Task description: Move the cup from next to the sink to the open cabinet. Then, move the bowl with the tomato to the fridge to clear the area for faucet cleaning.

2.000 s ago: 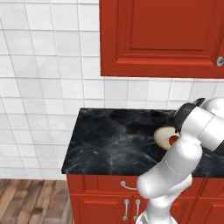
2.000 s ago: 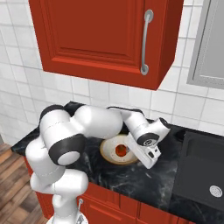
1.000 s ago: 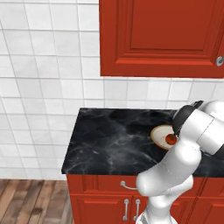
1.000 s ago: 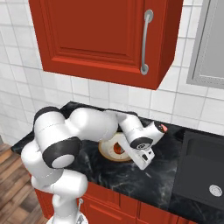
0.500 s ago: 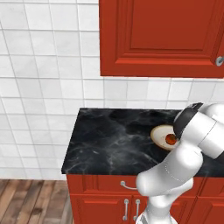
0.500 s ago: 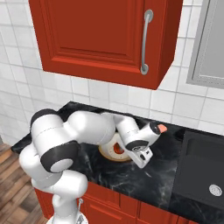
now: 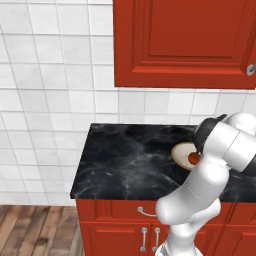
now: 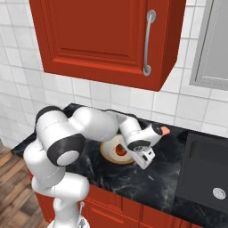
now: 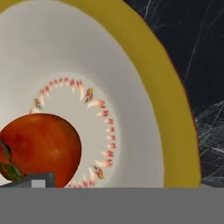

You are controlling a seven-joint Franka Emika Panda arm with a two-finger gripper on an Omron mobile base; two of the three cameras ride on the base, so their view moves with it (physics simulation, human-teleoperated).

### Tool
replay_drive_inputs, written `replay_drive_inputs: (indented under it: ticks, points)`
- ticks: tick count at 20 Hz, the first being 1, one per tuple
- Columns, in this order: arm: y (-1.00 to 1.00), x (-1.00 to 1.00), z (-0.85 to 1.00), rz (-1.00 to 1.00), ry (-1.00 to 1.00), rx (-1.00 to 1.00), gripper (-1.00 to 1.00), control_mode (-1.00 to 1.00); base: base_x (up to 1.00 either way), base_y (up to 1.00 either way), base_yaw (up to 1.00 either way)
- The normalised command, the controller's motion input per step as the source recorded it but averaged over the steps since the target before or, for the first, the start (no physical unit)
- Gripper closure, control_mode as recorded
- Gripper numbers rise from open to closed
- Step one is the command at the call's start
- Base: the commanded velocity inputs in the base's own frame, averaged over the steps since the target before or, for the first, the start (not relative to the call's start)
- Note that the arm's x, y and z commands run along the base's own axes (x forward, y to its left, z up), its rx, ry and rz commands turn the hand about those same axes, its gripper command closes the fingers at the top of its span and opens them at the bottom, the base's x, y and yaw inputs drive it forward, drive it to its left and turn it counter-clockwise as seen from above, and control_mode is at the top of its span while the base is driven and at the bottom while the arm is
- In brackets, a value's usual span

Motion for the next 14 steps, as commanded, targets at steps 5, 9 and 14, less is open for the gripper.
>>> replay_drive_inputs:
  ticks: [5, 9, 14]
  points:
    - [-0.15, -0.07, -0.11, 0.00, -0.08, 0.00, 1.00, -1.00, 0.00, 0.00, 0.00]
    - [-0.26, -0.03, 0.00, 0.00, -0.07, 0.00, 1.00, -1.00, 0.00, 0.00, 0.00]
    - [-0.10, 0.00, 0.00, 0.00, 0.00, 0.00, 1.00, -1.00, 0.00, 0.00, 0.00]
